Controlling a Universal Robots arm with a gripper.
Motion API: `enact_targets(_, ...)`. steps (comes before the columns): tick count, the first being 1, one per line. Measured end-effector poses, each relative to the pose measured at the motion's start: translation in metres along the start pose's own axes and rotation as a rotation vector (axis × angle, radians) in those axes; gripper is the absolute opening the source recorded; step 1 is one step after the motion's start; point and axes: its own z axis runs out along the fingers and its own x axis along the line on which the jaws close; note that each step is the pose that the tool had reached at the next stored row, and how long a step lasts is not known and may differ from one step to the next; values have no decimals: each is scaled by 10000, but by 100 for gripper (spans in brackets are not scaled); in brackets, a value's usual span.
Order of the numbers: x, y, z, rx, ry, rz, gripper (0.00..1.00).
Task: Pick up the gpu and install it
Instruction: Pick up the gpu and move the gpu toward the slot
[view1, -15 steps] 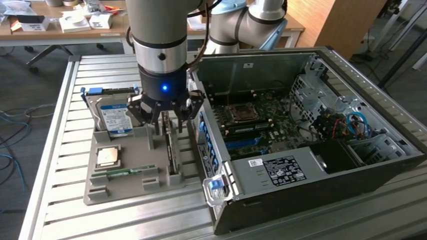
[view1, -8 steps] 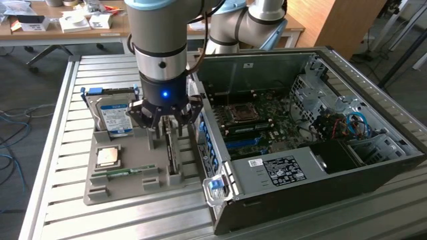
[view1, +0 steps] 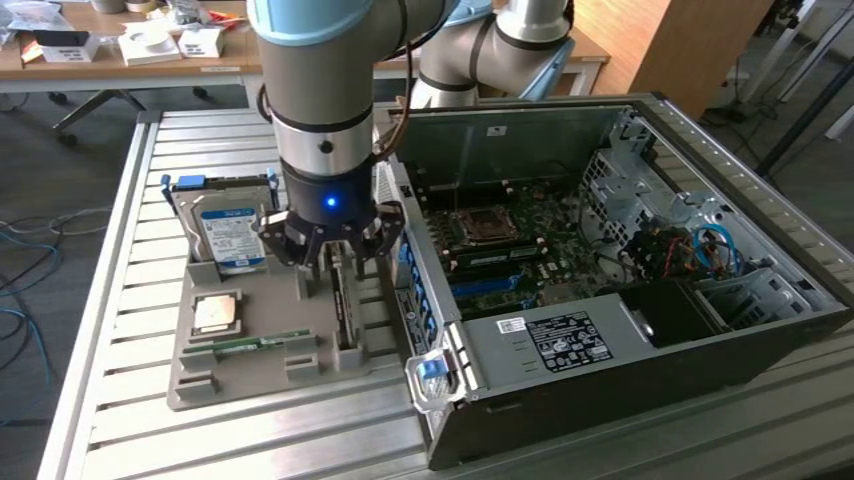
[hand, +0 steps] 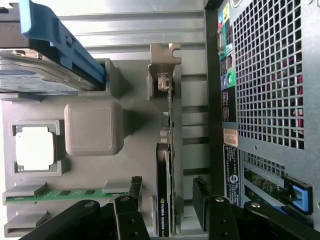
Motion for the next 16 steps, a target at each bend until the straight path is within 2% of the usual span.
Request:
enact_targets(6,3,-5,108,0,-1,1,53)
enact_targets(11,4,-6,121,1,1,0,53)
enact_targets(16,6,-9,188,0,-1,0,53)
